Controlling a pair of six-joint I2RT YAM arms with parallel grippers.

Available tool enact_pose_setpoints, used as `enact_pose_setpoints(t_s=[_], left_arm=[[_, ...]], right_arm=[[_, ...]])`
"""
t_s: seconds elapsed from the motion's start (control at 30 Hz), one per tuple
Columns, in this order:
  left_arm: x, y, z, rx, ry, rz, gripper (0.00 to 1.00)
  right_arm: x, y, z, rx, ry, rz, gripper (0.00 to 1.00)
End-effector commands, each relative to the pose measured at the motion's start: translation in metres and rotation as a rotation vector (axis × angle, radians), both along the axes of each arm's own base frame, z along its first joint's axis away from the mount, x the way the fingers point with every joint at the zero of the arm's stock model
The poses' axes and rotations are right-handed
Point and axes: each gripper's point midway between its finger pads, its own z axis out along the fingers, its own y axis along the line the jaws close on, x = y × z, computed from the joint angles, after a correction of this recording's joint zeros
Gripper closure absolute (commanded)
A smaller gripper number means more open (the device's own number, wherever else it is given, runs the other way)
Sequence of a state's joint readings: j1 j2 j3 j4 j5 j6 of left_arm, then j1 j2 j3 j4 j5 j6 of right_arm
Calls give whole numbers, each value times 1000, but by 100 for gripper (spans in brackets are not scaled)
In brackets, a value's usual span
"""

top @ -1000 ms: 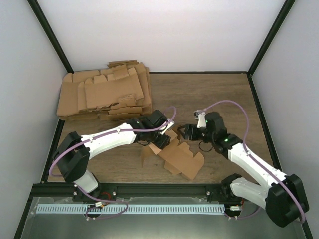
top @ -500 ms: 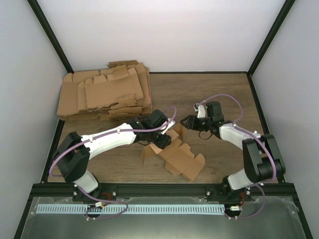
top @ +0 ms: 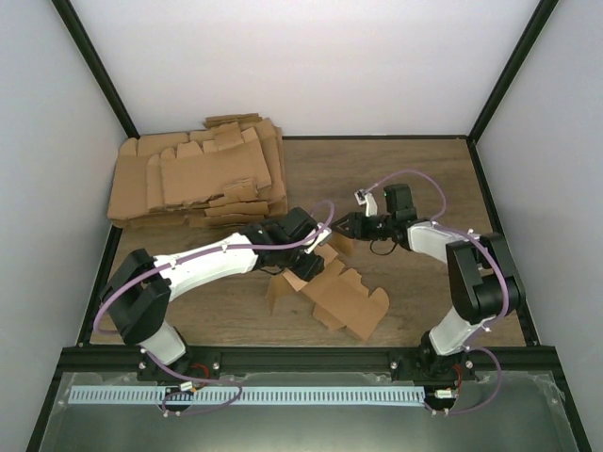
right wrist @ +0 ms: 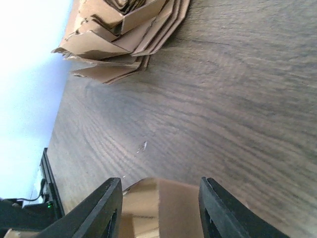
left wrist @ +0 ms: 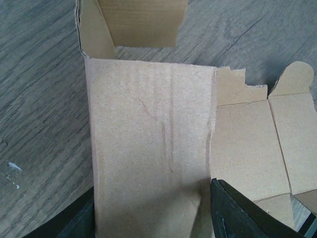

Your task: Fold the paper box

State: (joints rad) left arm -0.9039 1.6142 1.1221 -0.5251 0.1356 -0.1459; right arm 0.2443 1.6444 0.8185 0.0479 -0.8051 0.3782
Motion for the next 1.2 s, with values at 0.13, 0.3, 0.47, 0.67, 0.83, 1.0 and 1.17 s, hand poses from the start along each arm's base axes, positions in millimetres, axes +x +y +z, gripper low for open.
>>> enact_pose_setpoints(t_s=[0.13, 0.3, 0.47, 0.67, 0.83, 1.0, 1.17], left_arm=[[8, 3, -2, 24, -13, 65, 46], [9, 3, 0, 23, -18, 65, 46], [9, 5, 1, 27, -20, 74, 46], [12, 12, 2, 39, -30, 121, 46], [17, 11, 7, 17, -35, 164, 46], [20, 7, 14, -16, -36, 180, 47], [21, 5, 13, -27, -28, 200, 47]], right_arm=[[-20, -14, 18, -207, -91, -49, 54], [-18, -17, 4, -334, -92, -79, 62], [-15, -9, 1, -432, -108, -95, 70], [-23, 3, 30, -418, -157, -99, 99], [-38, 6, 35, -402, -116, -101, 99], [-54, 7, 33, -364, -61, -127, 99], [-61, 8, 27, -334, -14, -162, 99]])
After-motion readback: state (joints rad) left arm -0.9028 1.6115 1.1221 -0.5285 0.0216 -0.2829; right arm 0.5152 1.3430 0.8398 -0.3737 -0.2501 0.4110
